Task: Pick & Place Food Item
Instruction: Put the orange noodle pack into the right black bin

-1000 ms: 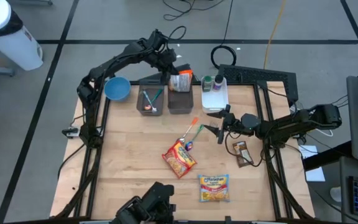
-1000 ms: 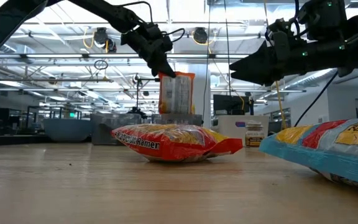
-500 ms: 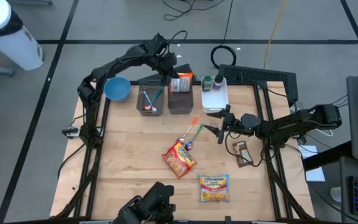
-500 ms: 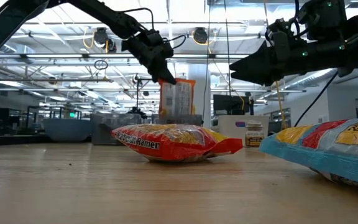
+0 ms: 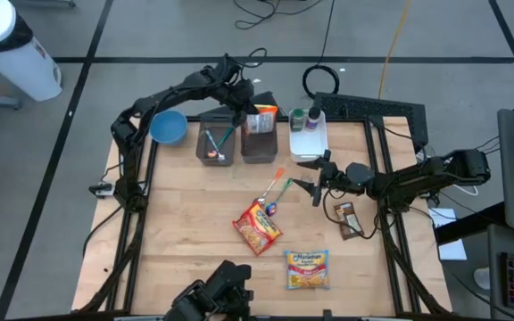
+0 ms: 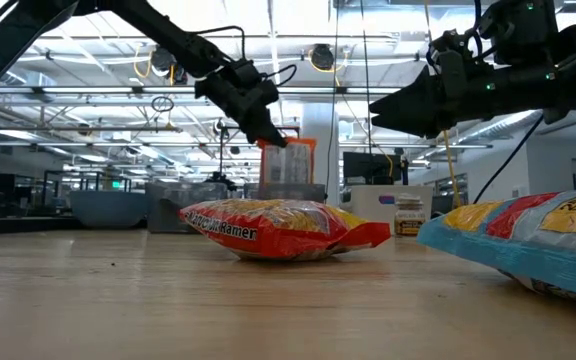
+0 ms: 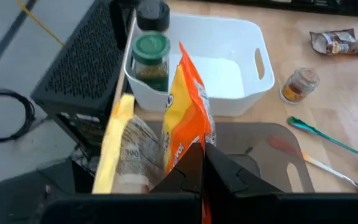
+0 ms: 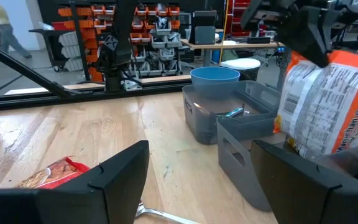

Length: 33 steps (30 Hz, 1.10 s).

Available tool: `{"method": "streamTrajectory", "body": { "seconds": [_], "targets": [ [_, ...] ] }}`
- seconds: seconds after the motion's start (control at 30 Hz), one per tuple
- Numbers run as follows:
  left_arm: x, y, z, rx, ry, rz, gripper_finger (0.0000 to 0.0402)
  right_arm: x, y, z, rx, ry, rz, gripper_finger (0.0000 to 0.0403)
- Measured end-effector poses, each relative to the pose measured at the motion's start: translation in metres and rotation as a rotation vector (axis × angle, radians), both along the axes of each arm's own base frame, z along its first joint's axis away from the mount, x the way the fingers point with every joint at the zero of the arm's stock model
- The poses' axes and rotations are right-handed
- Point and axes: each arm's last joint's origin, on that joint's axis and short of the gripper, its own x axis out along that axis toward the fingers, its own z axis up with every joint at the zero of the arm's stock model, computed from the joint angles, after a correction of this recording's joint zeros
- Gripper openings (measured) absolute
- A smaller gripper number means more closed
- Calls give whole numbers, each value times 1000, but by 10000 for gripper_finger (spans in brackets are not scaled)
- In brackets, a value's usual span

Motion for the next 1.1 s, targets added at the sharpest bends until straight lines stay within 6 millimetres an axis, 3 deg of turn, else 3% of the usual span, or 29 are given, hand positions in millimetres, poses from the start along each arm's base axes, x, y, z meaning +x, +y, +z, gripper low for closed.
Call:
{"method": "streamTrajectory", "body": {
  "seconds": [0.67,1.1],
  "targets": [
    [-6,2,-33,6,-10,13,5,-1,-5,-3,10,28,-23,274],
    [-10,6,-38,-4,-29,25,8,-1,-5,-3,10,28,-23,274]
  ]
}}
